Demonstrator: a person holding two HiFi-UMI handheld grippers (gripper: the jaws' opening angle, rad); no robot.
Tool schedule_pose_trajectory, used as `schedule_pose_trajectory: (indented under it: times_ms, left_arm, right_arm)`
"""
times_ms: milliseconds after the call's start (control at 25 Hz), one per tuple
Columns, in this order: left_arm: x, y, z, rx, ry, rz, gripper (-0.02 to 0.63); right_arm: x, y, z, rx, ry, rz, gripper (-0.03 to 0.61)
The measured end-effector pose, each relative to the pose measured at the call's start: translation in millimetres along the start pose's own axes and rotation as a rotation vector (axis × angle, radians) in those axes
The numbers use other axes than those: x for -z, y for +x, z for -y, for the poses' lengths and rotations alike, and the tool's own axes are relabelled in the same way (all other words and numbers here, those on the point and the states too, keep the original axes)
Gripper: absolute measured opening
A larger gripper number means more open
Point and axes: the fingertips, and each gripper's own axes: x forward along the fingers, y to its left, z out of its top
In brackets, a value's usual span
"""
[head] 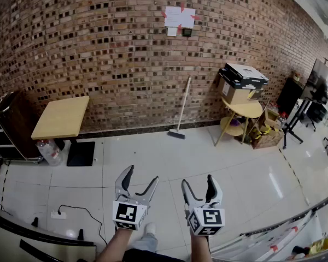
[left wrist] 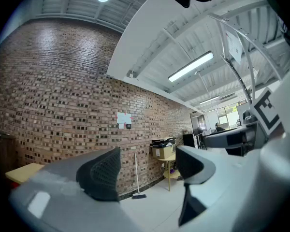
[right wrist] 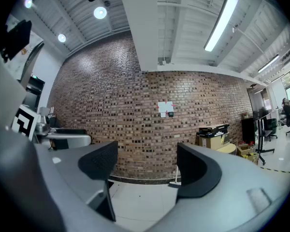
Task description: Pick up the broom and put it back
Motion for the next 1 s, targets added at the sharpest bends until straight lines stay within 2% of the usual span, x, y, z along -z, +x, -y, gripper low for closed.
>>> schedule_pose_trajectory:
  times_ms: [280,400,520,640,840,1000]
  left_arm:
    - [-16.7,88.0,-71.5,0.030,0.039,0.040,0.362]
    - [-24.5,121.4,-95.8,0.053,0.010,0.057,0.362]
    - [-18.8,142.6,-113.7,0.066,-0.018,0.064,0.362]
    - [-19.8,156.8,-132.7,0.032,-0.046,0.125,0.296]
    - [3.4,194.8,-150.3,0.035,-0.018,0.059,0.296]
    - [21.4,231.8,-170.8,-0.002,-0.018,0.034,0.296]
  right_arm:
    - [-28.9,110.2,4.0,0.011,-0.029,0.033,0.377]
    - [-41.3,152.3,1.5,0.004,-0.048,0.034,0.378]
    - [-36.1,179.0,-2.9,-0.001,-0.061,0.010,0.377]
    - [-22.2,203.5,-2.0,-0.010,-0.046,-0.027,0.377]
    - [-17.1,245.6,14.0,-0.025,-0.031,-0.024,0.377]
    - [-6.7,291.5,26.7,-0.059,-0.029,-0.020,0.377]
